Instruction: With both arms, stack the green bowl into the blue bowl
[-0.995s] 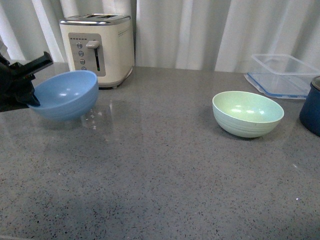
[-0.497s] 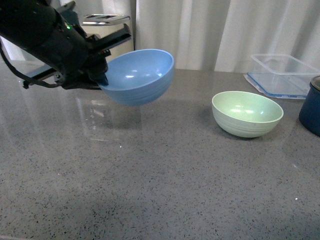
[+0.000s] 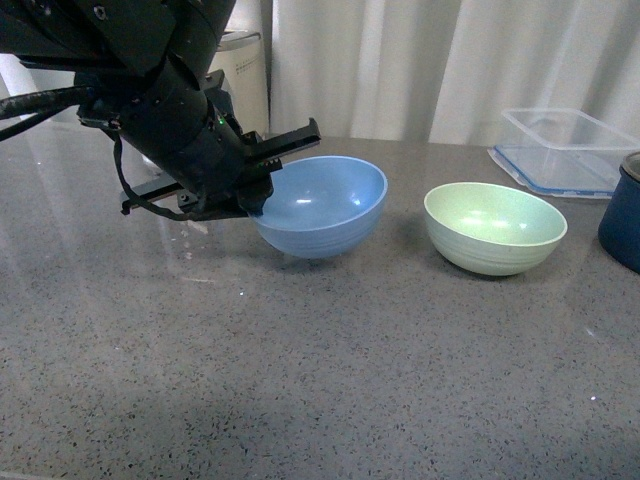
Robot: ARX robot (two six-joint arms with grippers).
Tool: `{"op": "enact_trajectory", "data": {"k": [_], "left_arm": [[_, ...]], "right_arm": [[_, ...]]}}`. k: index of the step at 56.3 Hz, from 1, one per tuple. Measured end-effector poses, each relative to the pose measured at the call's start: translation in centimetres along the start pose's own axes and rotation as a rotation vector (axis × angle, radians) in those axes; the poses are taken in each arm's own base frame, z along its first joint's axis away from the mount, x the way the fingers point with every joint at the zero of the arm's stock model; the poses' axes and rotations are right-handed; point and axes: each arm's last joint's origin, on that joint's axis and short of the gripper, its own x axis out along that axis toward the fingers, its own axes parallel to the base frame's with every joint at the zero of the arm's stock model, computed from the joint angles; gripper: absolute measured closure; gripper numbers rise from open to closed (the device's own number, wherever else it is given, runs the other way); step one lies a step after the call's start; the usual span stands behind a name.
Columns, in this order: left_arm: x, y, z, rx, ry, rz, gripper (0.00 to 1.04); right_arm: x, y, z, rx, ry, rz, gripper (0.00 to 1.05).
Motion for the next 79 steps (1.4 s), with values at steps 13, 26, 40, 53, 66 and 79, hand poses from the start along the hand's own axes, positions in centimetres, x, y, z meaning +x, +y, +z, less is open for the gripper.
{"op": "enact_trajectory", "data": {"k": [13,26,40,53,66,79], "left_arm": [[1.0,-0.5,0.0,0.01,0.015,0.003,1.01],[1.1,-1.0,-0.1,0.028,0.034,-0.017,0.94],[0.5,-1.3,0.3,0.029,0.014,-0.051,0.53],[-4.7,-1.1,1.3,0.064,-0.215,-0.158,0.19],[-13.7,2.3,0.4,0.217,-0.798,0.004,0.29],[-14.6,7.6,-6.3,0.306,-0.763,0.079,0.67]], "right_arm": [[0.0,0.0,0.0,0.0,0.0,0.0,0.1],[0.0,0.0,0.0,0.0,0.0,0.0,0.1],[0.0,0.0,0.0,0.0,0.0,0.0,0.1],[0.0,0.0,0.0,0.0,0.0,0.0,0.1],[0.0,0.0,0.0,0.0,0.0,0.0,0.1],[0.0,0.0,0.0,0.0,0.0,0.0,0.1]]}}
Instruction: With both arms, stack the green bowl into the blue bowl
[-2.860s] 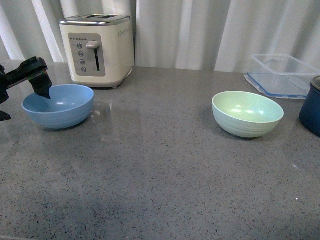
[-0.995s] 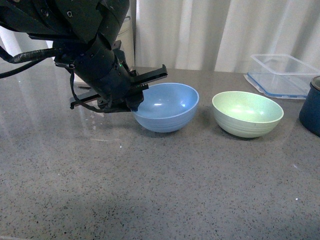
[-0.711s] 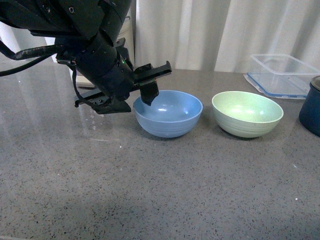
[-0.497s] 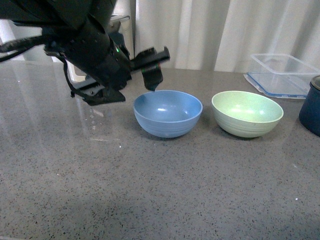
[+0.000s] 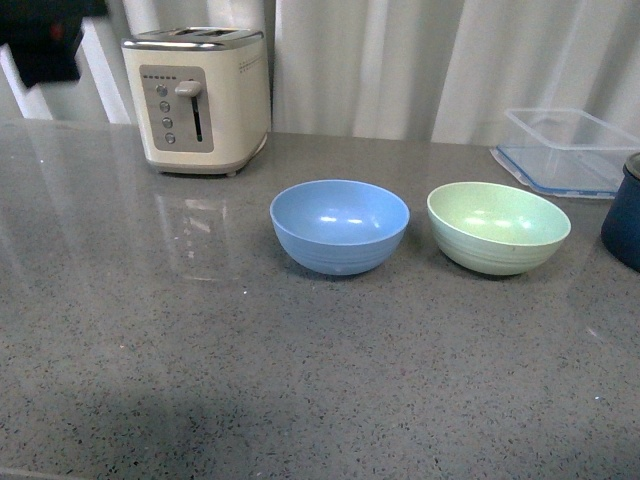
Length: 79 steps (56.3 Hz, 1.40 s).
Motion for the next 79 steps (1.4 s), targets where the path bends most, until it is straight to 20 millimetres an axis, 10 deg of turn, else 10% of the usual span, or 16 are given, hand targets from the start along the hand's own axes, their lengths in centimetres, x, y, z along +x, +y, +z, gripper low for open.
{"op": "enact_trajectory", "data": {"k": [11,42,79], "left_arm": [[-4.0,1.6,-1.8,0.011,-0.011,-0.012,1.02],[-11.1,4.7,-5.3,0.019,0.001,0.004,1.01],[-15.0,4.8,-6.2,0.019,-0.025,0.0,1.01]], "right_arm": [[0.0,0.0,0.0,0.0,0.0,0.0,0.1],[0.0,0.0,0.0,0.0,0.0,0.0,0.1],[0.0,0.0,0.0,0.0,0.0,0.0,0.1]]}}
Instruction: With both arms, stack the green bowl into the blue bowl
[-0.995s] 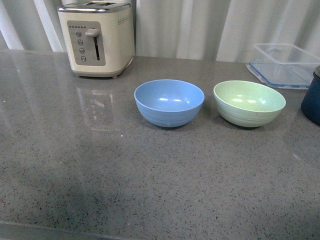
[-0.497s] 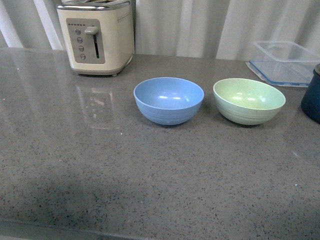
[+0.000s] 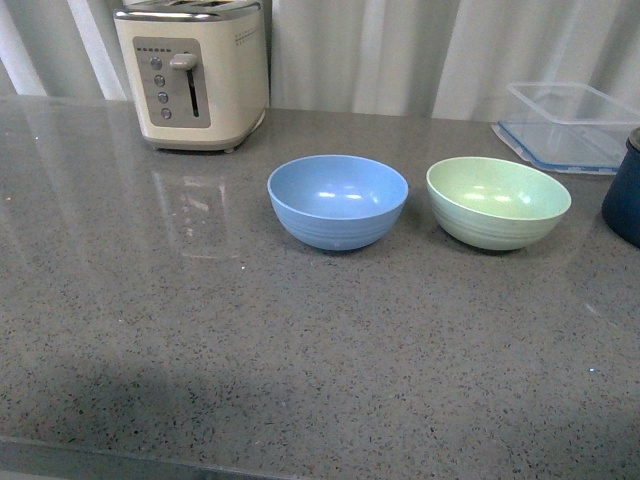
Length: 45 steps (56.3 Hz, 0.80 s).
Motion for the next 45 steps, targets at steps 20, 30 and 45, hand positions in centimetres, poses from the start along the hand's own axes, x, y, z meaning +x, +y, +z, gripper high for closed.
{"op": "enact_trajectory", "data": {"k": [20,30,45], "left_arm": [[-1.4,0.0,0.3,0.0,-0.007,0.0,1.01],[-1.9,0.0,0.3,0.0,-0.008,0.0,1.01],[-2.4,0.0,0.2,0.0,-0.008,0.0,1.01]], "right_arm": [[0.0,0.0,0.0,0.0,0.0,0.0,0.1],[0.0,0.0,0.0,0.0,0.0,0.0,0.1],[0.0,0.0,0.0,0.0,0.0,0.0,0.1]]}}
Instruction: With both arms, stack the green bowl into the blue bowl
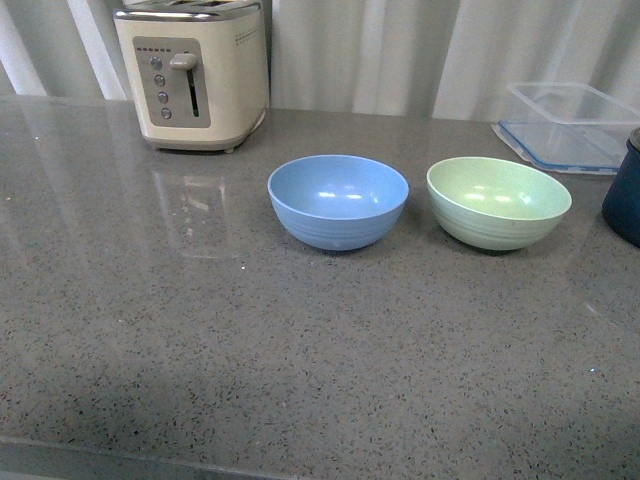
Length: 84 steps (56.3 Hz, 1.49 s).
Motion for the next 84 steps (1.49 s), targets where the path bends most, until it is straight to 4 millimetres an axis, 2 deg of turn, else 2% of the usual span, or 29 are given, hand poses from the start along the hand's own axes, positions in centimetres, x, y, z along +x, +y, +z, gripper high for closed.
{"op": "enact_trajectory", "data": {"k": [9,20,22,31,39,44,48,51,55,71,84], "left_arm": [[-1.0,0.0,-0.4,0.0,0.022,0.0,1.01],[-1.2,0.0,-0.3,0.0,0.006,-0.001,1.01],[-1.2,0.0,-0.3,0.0,0.006,-0.001,0.98],[-1.2,0.0,-0.3,0.0,0.006,0.0,0.66],[-1.2,0.0,-0.3,0.0,0.006,-0.001,0.43],[-1.2,0.0,-0.3,0.0,0.007,-0.001,0.21],[-1.2,0.0,-0.3,0.0,0.006,-0.001,0.06],[-1.2,0.0,-0.3,0.002,0.006,-0.001,0.07],[-1.2,0.0,-0.3,0.002,0.006,-0.001,0.07],[-1.2,0.0,-0.3,0.002,0.006,-0.001,0.07],[-1.2,0.0,-0.3,0.002,0.006,-0.001,0.07]], "right_arm": [[0.0,0.0,0.0,0.0,0.0,0.0,0.1],[0.0,0.0,0.0,0.0,0.0,0.0,0.1],[0.0,0.0,0.0,0.0,0.0,0.0,0.1],[0.0,0.0,0.0,0.0,0.0,0.0,0.1],[0.3,0.2,0.2,0.027,0.156,0.132,0.1],[1.3,0.2,2.5,0.087,0.192,0.18,0.1],[3.1,0.4,5.4,0.167,0.245,0.217,0.1],[5.3,0.6,6.9,0.243,0.336,0.229,0.1],[8.4,1.0,7.8,0.293,0.433,0.196,0.1],[17.8,2.0,7.7,0.326,0.633,0.067,0.1],[23.3,2.4,6.1,0.317,0.709,-0.001,0.1]]}}
